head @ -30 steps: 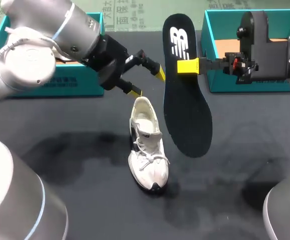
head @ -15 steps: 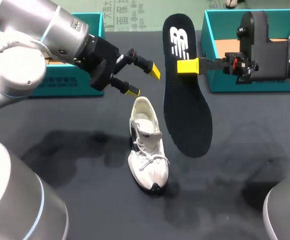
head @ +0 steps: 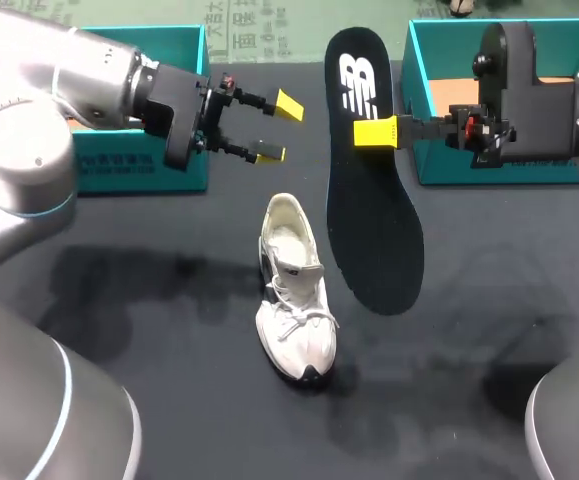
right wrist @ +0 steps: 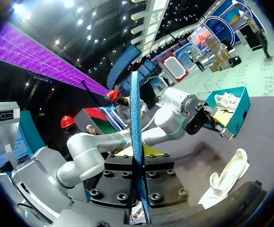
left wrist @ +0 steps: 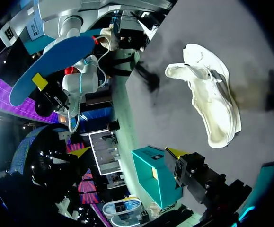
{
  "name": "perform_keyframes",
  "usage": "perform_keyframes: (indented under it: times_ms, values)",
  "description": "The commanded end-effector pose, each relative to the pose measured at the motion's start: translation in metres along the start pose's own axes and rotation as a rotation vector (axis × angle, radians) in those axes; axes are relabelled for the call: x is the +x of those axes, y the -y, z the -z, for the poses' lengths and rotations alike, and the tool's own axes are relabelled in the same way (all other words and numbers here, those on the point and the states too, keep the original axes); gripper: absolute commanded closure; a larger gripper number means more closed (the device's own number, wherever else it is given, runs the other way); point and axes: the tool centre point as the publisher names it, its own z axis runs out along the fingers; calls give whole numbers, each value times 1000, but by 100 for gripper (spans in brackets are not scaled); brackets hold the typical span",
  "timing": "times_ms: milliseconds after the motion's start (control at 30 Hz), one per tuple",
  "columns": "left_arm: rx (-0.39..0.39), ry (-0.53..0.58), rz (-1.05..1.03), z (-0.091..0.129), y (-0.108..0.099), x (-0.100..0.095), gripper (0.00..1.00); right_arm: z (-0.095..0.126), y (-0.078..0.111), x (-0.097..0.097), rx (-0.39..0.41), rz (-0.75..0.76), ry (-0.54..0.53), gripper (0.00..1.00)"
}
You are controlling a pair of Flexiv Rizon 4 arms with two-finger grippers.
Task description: Take the shoe out of the shoebox, open the shoe tongue, remove and reinsert the insole, then place the shoe into the shoebox
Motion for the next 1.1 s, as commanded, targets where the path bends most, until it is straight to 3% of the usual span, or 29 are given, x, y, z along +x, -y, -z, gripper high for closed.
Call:
perform_keyframes:
  times_ms: [33, 300, 633, 700, 800, 1100]
  values:
    - [-91, 28, 3, -3, 12, -5, 0, -3, 0, -1, 0, -1, 1, 100]
    - [-186, 96, 142, 4, 3, -15, 0, -3, 0, -1, 0, -1, 1, 100]
    - [-176, 123, 160, 4, 0, -17, 0, -3, 0, -1, 0, -1, 1, 100]
    - [-145, 140, 161, 6, -1, -16, 0, -3, 0, -1, 0, -1, 1, 100]
    - [-145, 142, 163, 7, -1, -16, 0, -3, -8, -8, 20, -14, -5, 100]
    - [-145, 142, 163, 7, -1, -16, 0, 10, -47, -55, 84, -107, -20, 100]
